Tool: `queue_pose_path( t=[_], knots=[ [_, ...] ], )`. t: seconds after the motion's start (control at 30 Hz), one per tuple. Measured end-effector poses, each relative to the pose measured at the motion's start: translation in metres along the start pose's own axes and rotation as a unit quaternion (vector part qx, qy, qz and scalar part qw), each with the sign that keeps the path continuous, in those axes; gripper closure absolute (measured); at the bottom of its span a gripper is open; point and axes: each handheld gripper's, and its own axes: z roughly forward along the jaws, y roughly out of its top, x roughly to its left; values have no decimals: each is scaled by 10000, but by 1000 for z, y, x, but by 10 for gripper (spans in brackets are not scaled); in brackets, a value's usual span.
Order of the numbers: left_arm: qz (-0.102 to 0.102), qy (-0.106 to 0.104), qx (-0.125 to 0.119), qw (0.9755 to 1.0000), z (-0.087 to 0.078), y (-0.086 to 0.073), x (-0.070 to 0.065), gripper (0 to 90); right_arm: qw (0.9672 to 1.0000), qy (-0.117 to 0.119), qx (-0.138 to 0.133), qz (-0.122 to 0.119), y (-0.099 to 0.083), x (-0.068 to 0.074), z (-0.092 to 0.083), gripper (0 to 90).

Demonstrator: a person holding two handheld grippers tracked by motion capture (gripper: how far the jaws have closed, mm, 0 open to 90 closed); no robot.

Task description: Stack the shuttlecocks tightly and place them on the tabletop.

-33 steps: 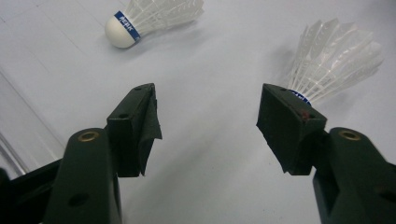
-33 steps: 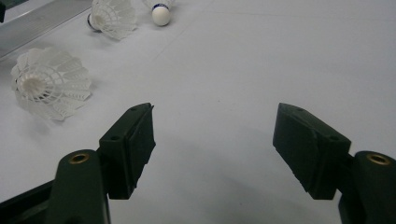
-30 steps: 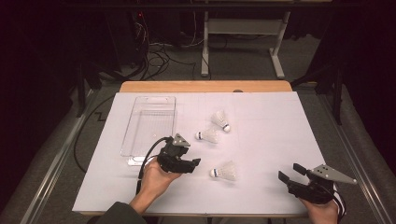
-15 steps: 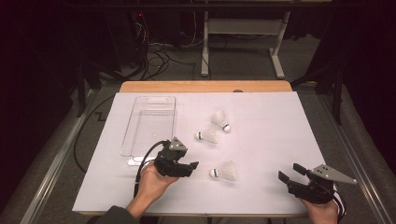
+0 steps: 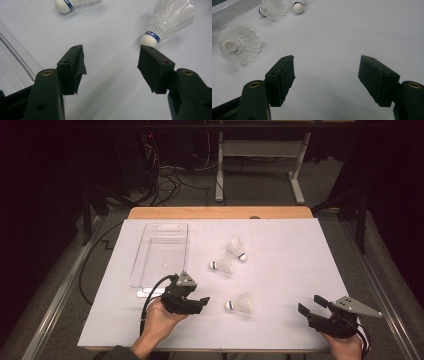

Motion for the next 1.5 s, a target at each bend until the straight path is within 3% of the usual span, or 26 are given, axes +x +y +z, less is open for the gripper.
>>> queue_pose_path(
  t=[0.8, 1.5],
  knots=[
    [-125, -11, -31, 9999, -11, -25, 6, 384, 10000, -8, -2, -2, 0, 0, 0, 296],
    [-208, 196, -172, 9994, -26, -42, 14, 380, 10000, -12, -3, -6, 0, 1, 0, 297]
  ],
)
